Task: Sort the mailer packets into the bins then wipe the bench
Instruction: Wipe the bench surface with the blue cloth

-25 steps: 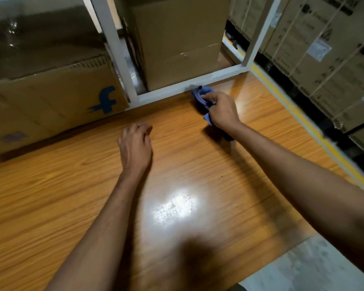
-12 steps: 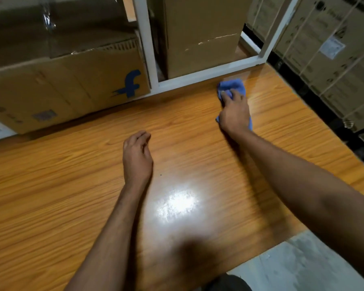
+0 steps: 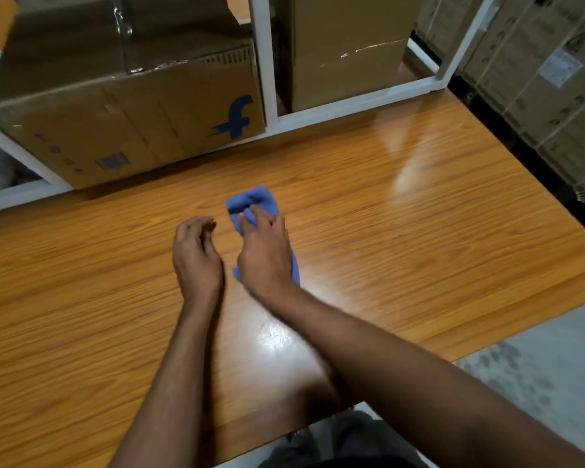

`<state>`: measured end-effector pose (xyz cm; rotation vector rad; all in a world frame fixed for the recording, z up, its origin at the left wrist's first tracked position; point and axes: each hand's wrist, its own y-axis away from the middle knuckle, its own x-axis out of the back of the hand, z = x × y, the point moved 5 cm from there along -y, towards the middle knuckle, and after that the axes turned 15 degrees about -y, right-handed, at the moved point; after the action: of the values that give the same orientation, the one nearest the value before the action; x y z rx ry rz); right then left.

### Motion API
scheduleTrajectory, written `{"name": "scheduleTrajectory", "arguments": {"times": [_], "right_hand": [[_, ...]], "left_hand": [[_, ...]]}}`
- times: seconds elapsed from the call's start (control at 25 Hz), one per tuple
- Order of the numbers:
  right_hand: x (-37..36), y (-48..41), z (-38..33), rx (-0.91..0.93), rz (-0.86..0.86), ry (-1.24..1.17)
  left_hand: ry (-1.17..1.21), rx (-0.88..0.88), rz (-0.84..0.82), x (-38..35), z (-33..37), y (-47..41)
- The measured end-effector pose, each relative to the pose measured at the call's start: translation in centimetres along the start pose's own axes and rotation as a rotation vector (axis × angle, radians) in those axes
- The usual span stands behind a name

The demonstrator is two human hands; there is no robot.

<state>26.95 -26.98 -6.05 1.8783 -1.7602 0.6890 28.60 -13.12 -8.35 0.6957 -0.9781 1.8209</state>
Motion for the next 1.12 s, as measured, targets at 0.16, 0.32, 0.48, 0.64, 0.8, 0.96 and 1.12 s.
{"name": "scheduleTrajectory", "arguments": {"times": [0.16,0.32,0.48,0.64,0.8,0.96,1.12], "right_hand": [[4.6,1.2,4.9,0.062,0.080,0.216],[14.4,-4.3,11.9,-0.182,0.233,0.356],[8.2,2.7,8.7,0.040,0.063,0.351],[8.7,6.6,10.1,0.071,0.039,0.321],[15.4,1.5,13.6,-0.173,0.284,0.385],[10.3,9.9,11.0,0.038,0.117,0.346],[18.1,5.7,16.9,-0.070,0.239,0.441]], "left_hand": [[-0.091,-0.050,-0.048,-0.5,-0.3,0.6],[-0.194,-0.163,-0.135,-1.1,1.7,2.2],[-0.190,-0.137,-0.182,-1.5,3.9,4.5],[-0.271,-0.172,-0.221,-2.3,5.8,7.0],[-0.346,-0.192,-0.304,-3.1,8.4,8.8],[-0.379,-0.256,-0.296,-3.8,10.5,10.5],[-0.419,-0.237,-0.340,-4.2,11.5,11.5]]}}
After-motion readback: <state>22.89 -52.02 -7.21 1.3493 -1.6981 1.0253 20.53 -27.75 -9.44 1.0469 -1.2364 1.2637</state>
